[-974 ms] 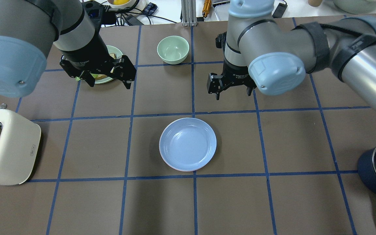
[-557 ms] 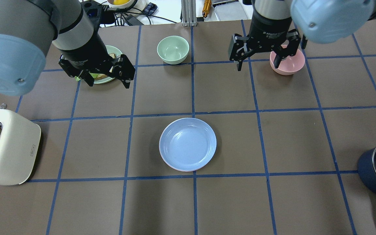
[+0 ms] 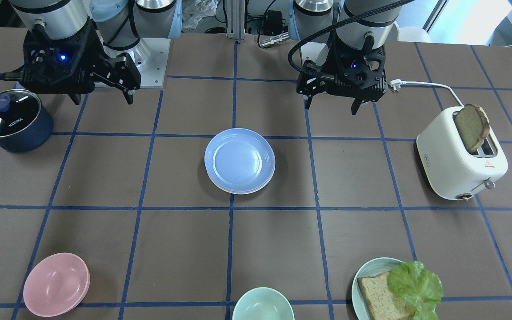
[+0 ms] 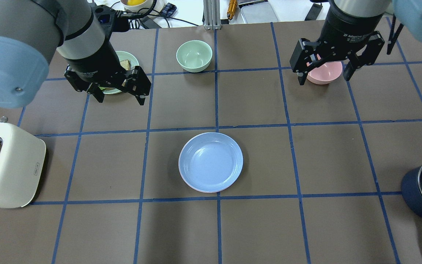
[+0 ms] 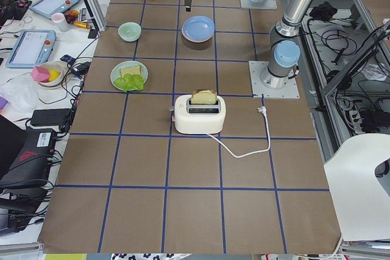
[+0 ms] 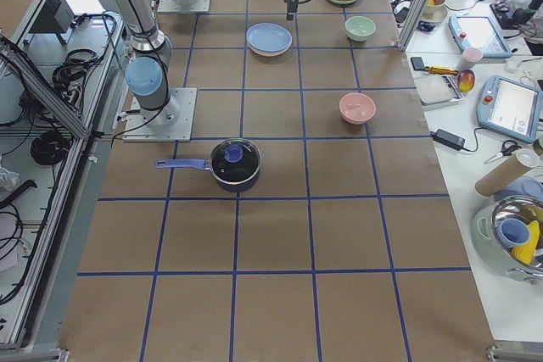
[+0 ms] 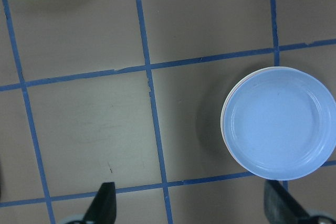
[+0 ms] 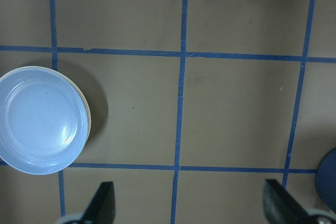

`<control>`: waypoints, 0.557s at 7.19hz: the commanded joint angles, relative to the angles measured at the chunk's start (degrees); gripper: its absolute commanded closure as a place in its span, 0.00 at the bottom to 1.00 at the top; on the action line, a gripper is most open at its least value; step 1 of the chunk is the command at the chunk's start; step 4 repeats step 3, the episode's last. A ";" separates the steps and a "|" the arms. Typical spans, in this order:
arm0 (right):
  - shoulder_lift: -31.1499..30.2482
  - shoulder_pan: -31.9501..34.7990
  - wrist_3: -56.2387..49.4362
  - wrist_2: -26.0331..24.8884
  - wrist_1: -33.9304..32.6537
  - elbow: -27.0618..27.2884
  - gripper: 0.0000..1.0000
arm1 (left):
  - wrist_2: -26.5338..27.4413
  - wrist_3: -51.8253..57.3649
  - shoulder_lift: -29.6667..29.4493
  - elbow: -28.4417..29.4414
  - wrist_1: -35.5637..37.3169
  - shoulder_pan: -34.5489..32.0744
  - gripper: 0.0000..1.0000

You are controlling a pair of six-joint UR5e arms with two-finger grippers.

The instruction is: Stack three plates with pink and blue

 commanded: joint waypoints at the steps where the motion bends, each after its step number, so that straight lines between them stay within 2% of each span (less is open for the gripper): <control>1: -0.92 -0.30 -0.29 0.41 -1.04 1.01 0.00 | 0.06 -0.05 0.67 -0.41 -1.05 -0.15 0.00; 4: -0.92 -0.30 -0.20 0.50 -1.04 1.01 0.00 | 0.07 -0.57 0.67 -0.77 -1.05 -0.41 0.00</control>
